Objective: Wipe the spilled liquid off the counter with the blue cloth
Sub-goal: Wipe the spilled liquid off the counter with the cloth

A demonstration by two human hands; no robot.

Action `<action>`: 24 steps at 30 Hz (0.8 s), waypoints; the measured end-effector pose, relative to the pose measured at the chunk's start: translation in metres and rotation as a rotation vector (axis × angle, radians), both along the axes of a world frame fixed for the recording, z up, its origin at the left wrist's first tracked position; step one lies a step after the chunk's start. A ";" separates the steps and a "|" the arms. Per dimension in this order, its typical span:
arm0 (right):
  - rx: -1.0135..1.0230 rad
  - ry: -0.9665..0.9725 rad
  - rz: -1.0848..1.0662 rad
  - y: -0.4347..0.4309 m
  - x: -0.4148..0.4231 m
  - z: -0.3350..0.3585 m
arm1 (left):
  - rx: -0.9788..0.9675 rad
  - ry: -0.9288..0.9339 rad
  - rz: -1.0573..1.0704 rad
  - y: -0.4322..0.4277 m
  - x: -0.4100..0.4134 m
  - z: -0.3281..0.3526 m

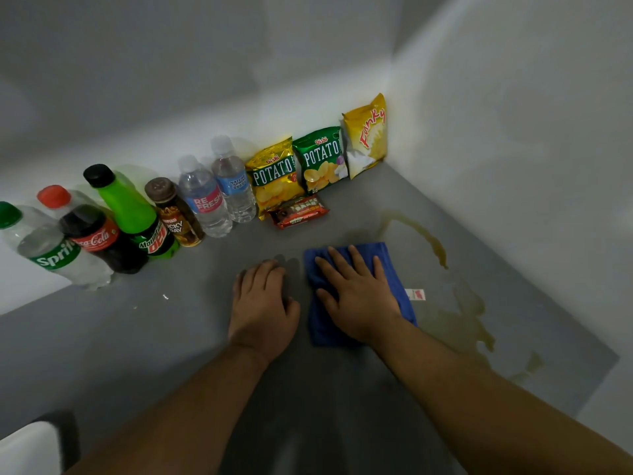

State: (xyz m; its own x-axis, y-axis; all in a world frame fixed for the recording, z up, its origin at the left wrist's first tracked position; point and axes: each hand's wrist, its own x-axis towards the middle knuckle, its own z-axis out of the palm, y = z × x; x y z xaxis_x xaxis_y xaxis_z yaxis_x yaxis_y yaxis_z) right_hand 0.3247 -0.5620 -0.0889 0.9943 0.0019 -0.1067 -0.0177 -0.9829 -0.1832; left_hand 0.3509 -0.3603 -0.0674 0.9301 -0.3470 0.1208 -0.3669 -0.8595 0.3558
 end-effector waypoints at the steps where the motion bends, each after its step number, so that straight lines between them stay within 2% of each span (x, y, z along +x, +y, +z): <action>1: 0.007 -0.013 0.017 -0.004 0.010 0.001 | 0.001 -0.002 0.003 -0.001 0.001 -0.001; 5: -0.012 -0.020 -0.034 -0.026 0.038 0.003 | 0.013 -0.012 0.004 -0.003 0.001 -0.005; 10: -0.018 -0.022 -0.243 -0.030 0.019 0.003 | 0.043 -0.006 0.012 -0.004 0.001 -0.003; 14: -0.030 0.017 -0.170 -0.014 0.010 -0.002 | 0.057 0.003 0.014 -0.006 0.000 -0.002; 18: -0.015 0.001 -0.045 -0.027 0.043 0.001 | 0.067 -0.001 0.014 -0.004 0.000 -0.003; 20: -0.021 -0.016 -0.066 -0.041 0.060 0.004 | 0.070 -0.010 0.013 -0.004 0.000 -0.003; 24: -0.023 -0.032 -0.237 -0.059 0.060 0.005 | 0.079 0.005 0.013 -0.003 0.000 -0.003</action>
